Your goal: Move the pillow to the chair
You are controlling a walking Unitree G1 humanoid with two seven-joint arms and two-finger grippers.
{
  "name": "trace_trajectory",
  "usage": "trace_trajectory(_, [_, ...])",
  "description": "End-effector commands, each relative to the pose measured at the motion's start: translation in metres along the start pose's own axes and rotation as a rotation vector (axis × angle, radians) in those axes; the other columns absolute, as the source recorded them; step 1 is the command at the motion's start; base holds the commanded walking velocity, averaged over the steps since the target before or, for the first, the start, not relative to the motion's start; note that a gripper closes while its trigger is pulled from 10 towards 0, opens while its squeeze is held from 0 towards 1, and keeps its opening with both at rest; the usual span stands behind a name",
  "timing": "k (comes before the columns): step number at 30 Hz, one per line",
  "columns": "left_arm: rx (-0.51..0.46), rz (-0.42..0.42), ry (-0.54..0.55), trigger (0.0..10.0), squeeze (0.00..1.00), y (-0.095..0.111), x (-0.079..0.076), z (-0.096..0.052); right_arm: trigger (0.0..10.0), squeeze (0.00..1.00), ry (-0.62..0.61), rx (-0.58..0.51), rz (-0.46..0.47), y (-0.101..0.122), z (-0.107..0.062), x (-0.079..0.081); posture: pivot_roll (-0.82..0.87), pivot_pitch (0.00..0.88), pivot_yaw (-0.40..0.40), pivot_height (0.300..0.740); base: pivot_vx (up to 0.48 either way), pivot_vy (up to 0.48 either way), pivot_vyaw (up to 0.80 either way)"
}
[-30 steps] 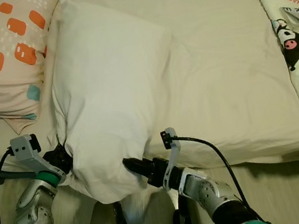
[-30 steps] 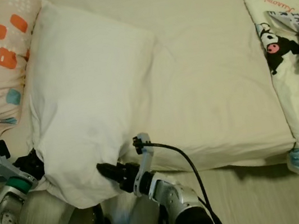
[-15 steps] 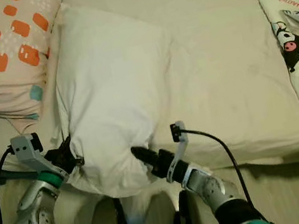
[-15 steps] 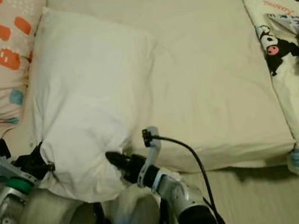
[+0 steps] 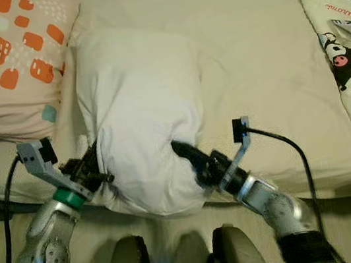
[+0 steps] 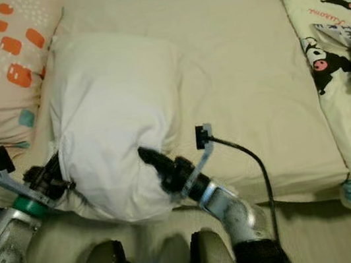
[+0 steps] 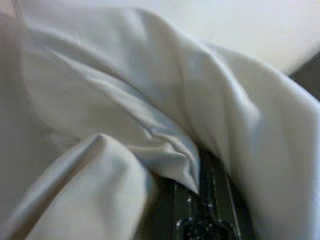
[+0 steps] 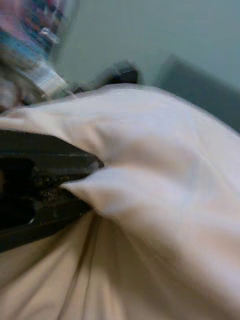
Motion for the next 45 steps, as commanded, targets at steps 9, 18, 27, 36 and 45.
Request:
trace_trajectory(9, [0.265, -0.072, -0.273, 0.0, 0.0, -0.028, -0.047, -0.025, 0.0, 0.0, 0.272, 0.264, 0.003, -0.03, -0.014, 0.043, 0.13, 0.155, -0.022, 0.634, 0.0, 0.0, 0.0])
trace_trajectory(18, [0.45, 0.1, 0.024, 10.0, 1.0, -0.056, -0.013, -0.061, 6.3, 1.0, -0.044, 0.46, -0.182, -0.052, -0.03, -0.01, 0.14, 0.168, -0.031, 0.634, 0.0, 0.0, 0.0])
trace_trajectory(27, [0.434, 0.045, -0.007, 10.0, 1.0, -0.044, -0.02, -0.068, 10.0, 1.0, -0.051, 0.493, -0.132, -0.055, -0.035, -0.013, 0.14, 0.173, -0.035, 0.634, 0.0, 0.0, 0.0])
trace_trajectory(36, [0.51, 0.088, 0.074, 10.0, 1.0, -0.025, -0.001, -0.115, 10.0, 1.0, -0.186, 0.558, -0.241, -0.039, -0.053, -0.04, 0.14, 0.175, -0.03, 0.634, 0.0, 0.0, 0.0])
trace_trajectory(45, [0.23, 0.185, 0.457, 10.0, 1.0, 0.023, 0.054, -0.136, 10.0, 1.0, -0.337, 0.52, -0.33, -0.021, -0.053, -0.058, 0.15, 0.165, -0.037, 0.634, 0.0, 0.0, 0.0])
Point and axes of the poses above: a point about 5 cm out from each wrist's last joint towards the gripper, its own z axis pointing out of the wrist towards the gripper, its own y axis along the axis of the wrist's last joint, x = y × z, the point moved 2 cm from there along z, pointing out of the wrist towards the gripper, and after that the axes turned 2 degrees about -z, right-handed, at the moved point
